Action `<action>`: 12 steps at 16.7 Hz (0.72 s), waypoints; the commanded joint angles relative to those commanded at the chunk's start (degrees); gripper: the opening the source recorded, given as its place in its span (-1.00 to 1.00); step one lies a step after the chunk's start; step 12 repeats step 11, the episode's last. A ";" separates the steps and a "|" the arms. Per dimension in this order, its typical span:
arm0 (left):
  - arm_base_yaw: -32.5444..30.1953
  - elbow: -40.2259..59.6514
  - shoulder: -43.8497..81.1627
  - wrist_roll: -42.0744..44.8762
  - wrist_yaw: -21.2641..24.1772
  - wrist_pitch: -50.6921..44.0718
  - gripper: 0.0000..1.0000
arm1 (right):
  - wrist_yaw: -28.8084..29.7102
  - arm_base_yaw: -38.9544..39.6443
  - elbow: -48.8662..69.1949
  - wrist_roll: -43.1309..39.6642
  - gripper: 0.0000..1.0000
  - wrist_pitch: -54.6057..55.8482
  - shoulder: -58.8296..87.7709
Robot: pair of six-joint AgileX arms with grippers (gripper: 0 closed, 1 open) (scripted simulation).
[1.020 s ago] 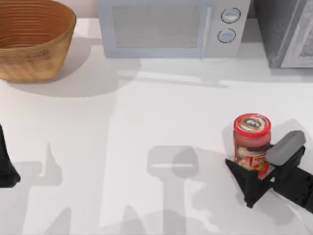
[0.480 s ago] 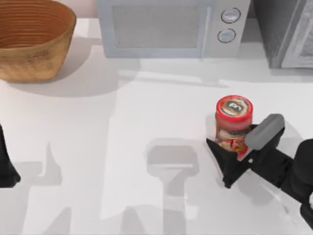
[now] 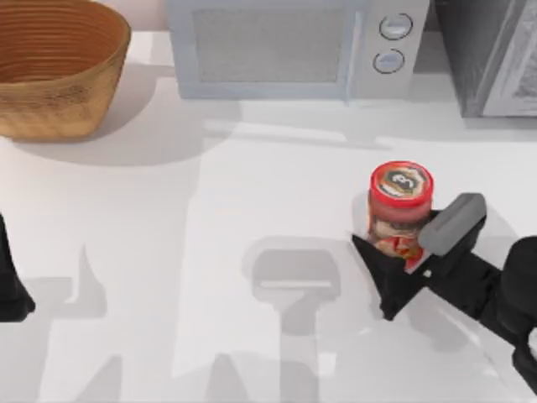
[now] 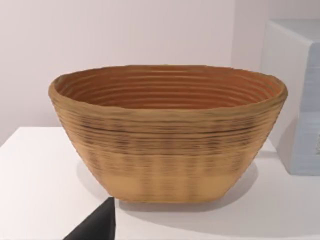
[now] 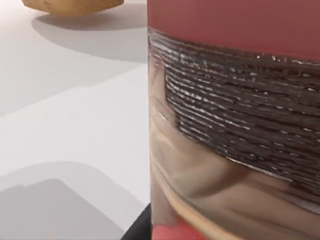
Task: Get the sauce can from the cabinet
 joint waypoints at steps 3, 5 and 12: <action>0.00 0.00 0.00 0.00 0.00 0.00 1.00 | 0.00 0.00 0.00 0.00 0.66 0.00 0.00; 0.00 0.00 0.00 0.00 0.00 0.00 1.00 | 0.00 0.00 0.00 0.00 0.96 0.00 0.00; 0.00 0.00 0.00 0.00 0.00 0.00 1.00 | 0.00 0.00 0.00 0.00 1.00 0.00 0.00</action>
